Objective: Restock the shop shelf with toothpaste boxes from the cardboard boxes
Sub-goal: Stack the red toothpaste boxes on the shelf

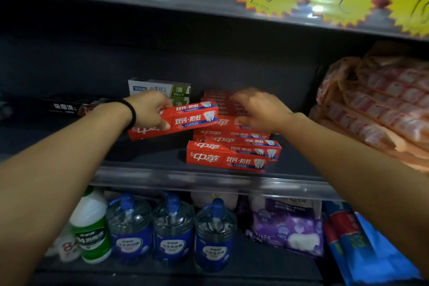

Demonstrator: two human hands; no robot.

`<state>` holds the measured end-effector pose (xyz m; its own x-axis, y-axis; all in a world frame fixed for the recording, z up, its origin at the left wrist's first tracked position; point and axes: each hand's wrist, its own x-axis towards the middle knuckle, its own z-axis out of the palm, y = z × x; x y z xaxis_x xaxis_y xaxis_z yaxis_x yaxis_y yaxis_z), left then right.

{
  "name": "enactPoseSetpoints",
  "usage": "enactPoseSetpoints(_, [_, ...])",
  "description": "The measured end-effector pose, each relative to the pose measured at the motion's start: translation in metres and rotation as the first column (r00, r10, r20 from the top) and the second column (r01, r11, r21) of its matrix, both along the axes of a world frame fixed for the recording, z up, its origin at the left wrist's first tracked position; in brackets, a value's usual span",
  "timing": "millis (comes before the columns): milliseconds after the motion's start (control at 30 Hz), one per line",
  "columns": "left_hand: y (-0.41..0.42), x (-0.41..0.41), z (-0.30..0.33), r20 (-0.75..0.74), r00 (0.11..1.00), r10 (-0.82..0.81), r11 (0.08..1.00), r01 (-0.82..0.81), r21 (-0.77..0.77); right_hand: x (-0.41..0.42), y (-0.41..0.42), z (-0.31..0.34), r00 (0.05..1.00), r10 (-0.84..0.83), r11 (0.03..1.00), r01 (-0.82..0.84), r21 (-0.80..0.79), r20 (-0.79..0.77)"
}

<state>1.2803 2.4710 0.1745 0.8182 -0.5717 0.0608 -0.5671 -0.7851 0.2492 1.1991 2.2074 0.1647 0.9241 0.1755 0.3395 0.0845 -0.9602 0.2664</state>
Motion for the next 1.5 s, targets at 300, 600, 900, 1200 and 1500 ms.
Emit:
enactPoseSetpoints(300, [-0.054, -0.046, 0.014, -0.032, 0.989, -0.142, 0.99, 0.142, -0.01, -0.043, 0.001, 0.011, 0.99, 0.139, 0.99, -0.14, -0.022, -0.031])
enactPoseSetpoints(600, [-0.088, -0.046, 0.007, -0.017, 0.981, -0.192, 0.981, 0.191, -0.014, -0.06, -0.03, 0.013, 0.992, 0.056, 0.985, -0.036, 0.169, -0.112])
enactPoseSetpoints(900, [-0.09, -0.013, -0.007, 0.03, 0.989, -0.146, 0.988, 0.147, -0.049, -0.042, -0.057, -0.008, 0.996, -0.02, 0.976, 0.038, 0.215, -0.086])
enactPoseSetpoints(1200, [-0.1, 0.006, -0.033, 0.133, 0.967, -0.216, 0.976, 0.213, 0.034, -0.022, -0.067, -0.027, 0.989, -0.044, 0.966, 0.079, 0.245, -0.142])
enactPoseSetpoints(1500, [-0.101, 0.015, -0.041, 0.241, 0.945, -0.222, 0.975, 0.212, 0.067, -0.011, -0.068, -0.037, 0.989, -0.068, 0.98, 0.091, 0.175, -0.134])
